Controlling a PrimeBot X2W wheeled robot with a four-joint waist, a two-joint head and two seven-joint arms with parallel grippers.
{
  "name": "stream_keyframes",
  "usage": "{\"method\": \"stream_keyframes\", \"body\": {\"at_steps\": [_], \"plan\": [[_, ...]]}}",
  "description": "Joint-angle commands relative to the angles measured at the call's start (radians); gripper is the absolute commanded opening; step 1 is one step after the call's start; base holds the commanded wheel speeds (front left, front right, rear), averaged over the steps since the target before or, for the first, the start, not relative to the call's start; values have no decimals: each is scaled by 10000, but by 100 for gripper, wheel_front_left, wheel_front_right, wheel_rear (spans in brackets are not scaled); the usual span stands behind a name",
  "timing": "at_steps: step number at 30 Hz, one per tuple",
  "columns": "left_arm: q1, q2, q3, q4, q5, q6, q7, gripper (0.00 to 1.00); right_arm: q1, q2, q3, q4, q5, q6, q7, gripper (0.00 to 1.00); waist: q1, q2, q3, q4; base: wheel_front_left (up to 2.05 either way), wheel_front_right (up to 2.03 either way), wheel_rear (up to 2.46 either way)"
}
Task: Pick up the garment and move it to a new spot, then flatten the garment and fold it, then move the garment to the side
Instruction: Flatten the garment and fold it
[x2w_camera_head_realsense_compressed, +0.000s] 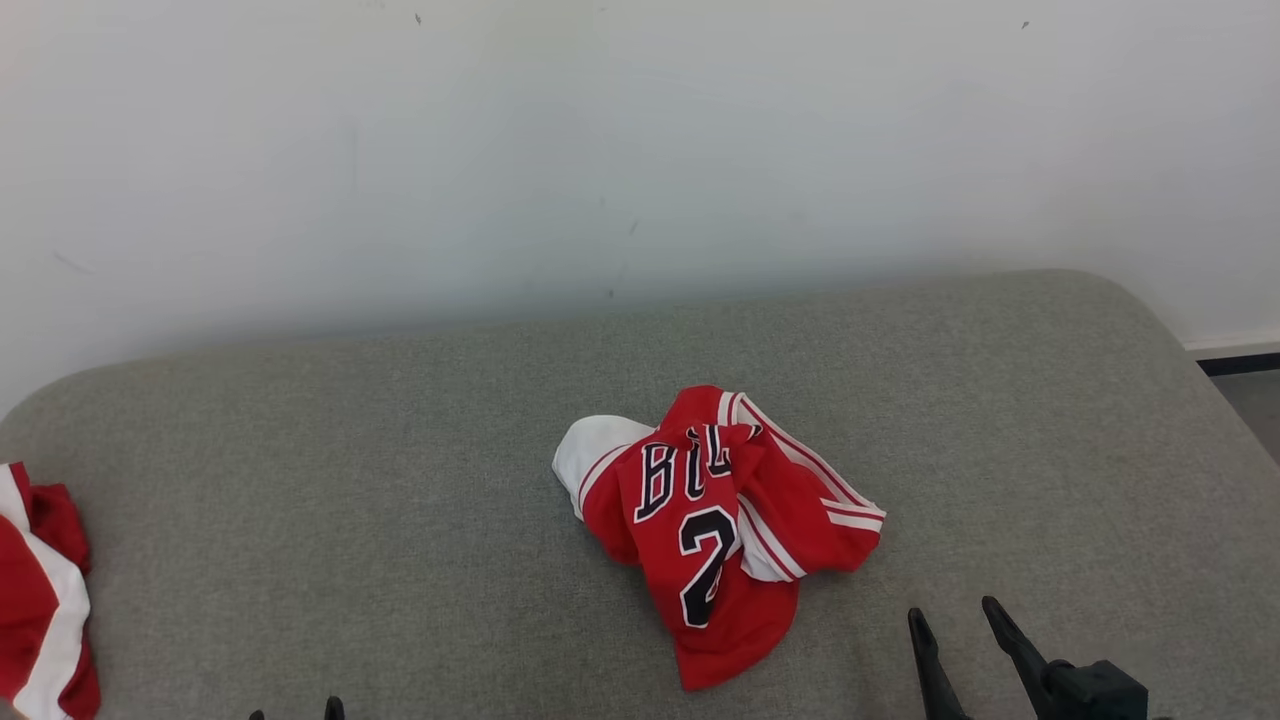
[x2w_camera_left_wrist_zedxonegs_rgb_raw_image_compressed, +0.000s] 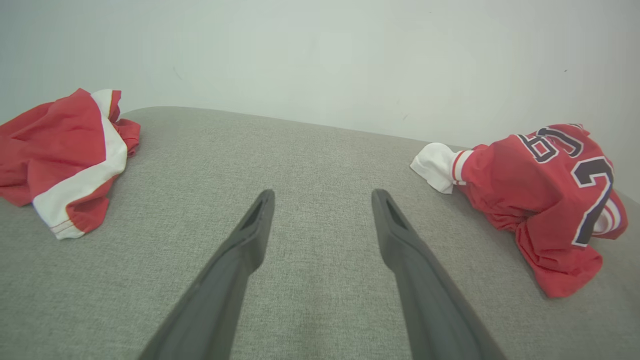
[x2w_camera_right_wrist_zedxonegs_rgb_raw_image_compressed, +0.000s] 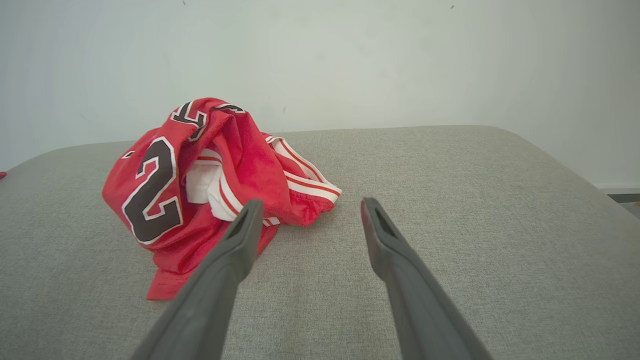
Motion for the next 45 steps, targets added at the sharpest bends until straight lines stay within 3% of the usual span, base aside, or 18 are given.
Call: {"method": "stream_keyframes", "body": {"at_steps": [1, 7, 16, 21, 30, 44, 45], "plan": [[-29, -29, -8, -27, 5, -19, -32, 100, -162, -10, -60, -74, -60, 8, 60, 100, 1, 0, 23, 27, 0, 0, 0], [-122, -20, -85, -82, 66, -21, -33, 100, -1131, -222, -233, 49, 516, 8, 935, 100, 1, 0, 116, 20, 0, 0, 0], [-450, 116, -455, -131, 79, -20, -33, 100, -3938, -1064, -683, 1549, 1160, 8, 5053, 100, 1, 0, 515, 288, 0, 0, 0], [-652, 183, -766, -196, 74, -8, -33, 100, -4974, -1254, -474, 2754, 1542, 8, 6310, 100, 1, 0, 831, 643, 0, 0, 0], [-1131, 349, -1101, -329, -24, -8, -33, 100, -5814, -1819, 105, 4306, 1784, 8, 6420, 100, 1, 0, 1681, 1216, 0, 0, 0], [-1459, 494, -1251, -324, -172, -9, -33, 100, -6205, -1664, 860, 6029, 3164, 8, 6506, 100, 1, 0, 2183, 1551, 0, 0, 0], [-1440, 488, -1246, -320, -176, -9, -33, 100, -6185, -1691, 943, 6085, 3223, 10, 6483, 66, 1, 0, 2155, 1544, 0, 0, 0]]}}
